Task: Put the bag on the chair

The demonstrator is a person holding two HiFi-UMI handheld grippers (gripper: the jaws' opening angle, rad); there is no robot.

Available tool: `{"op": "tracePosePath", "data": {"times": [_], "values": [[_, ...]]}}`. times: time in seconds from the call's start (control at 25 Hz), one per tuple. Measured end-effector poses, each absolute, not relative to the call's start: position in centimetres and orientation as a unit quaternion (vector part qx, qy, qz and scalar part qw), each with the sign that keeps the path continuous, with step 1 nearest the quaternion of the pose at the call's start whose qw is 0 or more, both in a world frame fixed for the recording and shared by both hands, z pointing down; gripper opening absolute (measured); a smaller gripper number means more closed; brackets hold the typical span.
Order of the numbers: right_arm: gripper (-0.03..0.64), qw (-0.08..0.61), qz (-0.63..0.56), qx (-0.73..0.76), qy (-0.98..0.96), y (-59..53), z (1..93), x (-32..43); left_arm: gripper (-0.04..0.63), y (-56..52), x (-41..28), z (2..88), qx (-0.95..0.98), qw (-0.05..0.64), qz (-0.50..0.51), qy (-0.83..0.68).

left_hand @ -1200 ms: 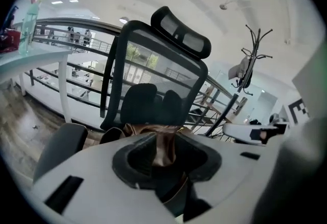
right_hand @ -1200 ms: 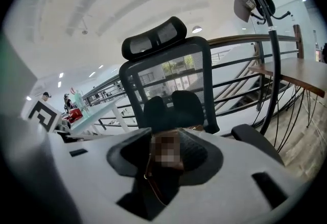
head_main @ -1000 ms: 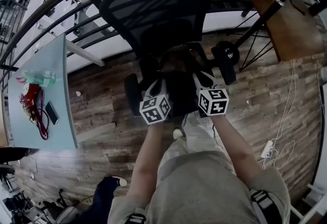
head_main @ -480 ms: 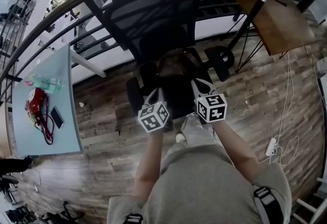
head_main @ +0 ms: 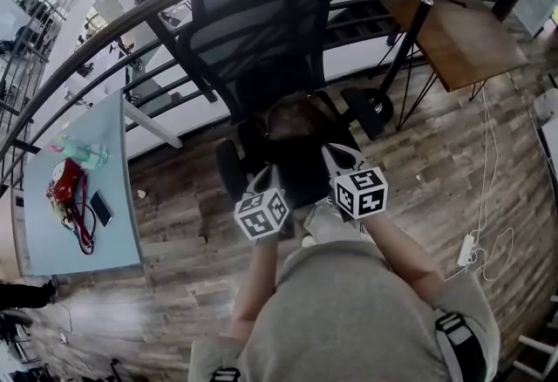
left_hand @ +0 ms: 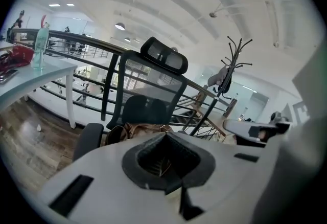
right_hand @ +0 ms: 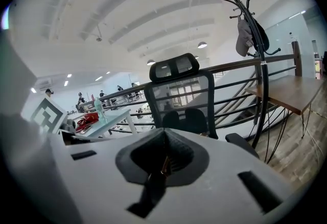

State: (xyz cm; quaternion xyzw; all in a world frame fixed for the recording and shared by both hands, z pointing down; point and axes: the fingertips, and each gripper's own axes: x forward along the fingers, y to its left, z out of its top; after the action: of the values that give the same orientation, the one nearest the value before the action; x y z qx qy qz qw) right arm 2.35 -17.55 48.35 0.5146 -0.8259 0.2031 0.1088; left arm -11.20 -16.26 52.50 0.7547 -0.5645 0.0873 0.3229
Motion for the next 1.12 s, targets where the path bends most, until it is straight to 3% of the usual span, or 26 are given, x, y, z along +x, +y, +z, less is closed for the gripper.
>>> {"op": "tracePosePath", "data": {"times": [1.12], "values": [[0.003,0.08,0.202,0.507,-0.834,-15.8,45.6,2.0,0.003,-15.0,-12.1,50.4,0.761,0.317,0.077,-0.56]]}}
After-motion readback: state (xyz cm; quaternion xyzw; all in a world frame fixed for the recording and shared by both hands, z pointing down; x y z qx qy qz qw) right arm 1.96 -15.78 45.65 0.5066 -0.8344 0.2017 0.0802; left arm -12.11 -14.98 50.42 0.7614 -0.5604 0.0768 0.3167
